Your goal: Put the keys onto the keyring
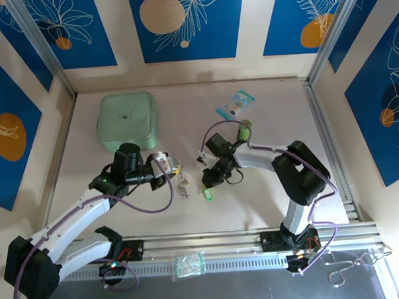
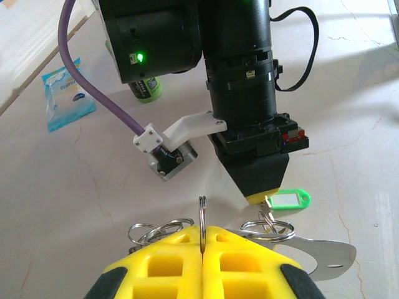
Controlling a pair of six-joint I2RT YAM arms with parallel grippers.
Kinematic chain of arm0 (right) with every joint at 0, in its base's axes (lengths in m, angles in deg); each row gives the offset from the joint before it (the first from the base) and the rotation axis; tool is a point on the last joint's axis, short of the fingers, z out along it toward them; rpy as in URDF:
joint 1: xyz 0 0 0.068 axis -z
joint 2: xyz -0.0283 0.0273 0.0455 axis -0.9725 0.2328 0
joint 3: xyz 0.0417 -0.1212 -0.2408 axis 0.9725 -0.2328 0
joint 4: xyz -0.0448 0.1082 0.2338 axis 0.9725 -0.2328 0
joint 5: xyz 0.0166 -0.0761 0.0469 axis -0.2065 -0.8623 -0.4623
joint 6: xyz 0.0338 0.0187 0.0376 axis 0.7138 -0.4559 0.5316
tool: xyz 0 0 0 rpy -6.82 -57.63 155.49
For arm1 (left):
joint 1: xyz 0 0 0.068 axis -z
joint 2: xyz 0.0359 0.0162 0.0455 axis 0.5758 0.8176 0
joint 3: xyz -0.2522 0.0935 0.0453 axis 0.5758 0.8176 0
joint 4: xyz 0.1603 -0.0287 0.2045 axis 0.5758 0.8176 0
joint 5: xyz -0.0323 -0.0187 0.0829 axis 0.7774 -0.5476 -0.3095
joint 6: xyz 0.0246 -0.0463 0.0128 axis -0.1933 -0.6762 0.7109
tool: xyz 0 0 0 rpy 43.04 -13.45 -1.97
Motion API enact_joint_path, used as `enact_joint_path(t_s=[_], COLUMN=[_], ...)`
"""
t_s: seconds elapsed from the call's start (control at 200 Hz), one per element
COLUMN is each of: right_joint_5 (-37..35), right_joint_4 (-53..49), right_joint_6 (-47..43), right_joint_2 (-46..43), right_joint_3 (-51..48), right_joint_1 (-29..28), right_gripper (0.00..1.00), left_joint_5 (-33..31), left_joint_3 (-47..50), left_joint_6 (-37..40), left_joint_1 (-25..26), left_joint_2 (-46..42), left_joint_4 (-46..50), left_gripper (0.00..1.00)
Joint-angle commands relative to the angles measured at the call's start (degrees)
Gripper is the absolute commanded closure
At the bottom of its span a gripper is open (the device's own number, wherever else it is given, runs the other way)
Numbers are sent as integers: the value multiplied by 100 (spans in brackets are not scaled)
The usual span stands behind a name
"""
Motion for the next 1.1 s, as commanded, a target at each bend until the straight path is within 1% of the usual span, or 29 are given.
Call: enact_joint_path(t_s=[0.0,0.155,0.32,0.5,1.095], right_joint_5=[-76,-109,-141,-203,-191], right_joint_4=[-149,-157,-192,-230,-347], right_joint_6=[96,132,151,174,148], right_joint_2=[78,93,12,-109,-181], right_joint_3=[170,170,118,74,47], right_joint_1=[22,20,31,30,3], right_gripper=[99,90,82,81,87], left_joint_5=[129,131,128,109,166], left_joint_3=[30,54,66,72,73], left_joint_6=[-99,-95,-97,-81,-52], left_joint_1=[31,29,26,31,29], left_joint_2=[-19,-2,15,35,77], left_joint_4=[-275,-286,-290,-282,-246], left_gripper=[100,100,100,100,100])
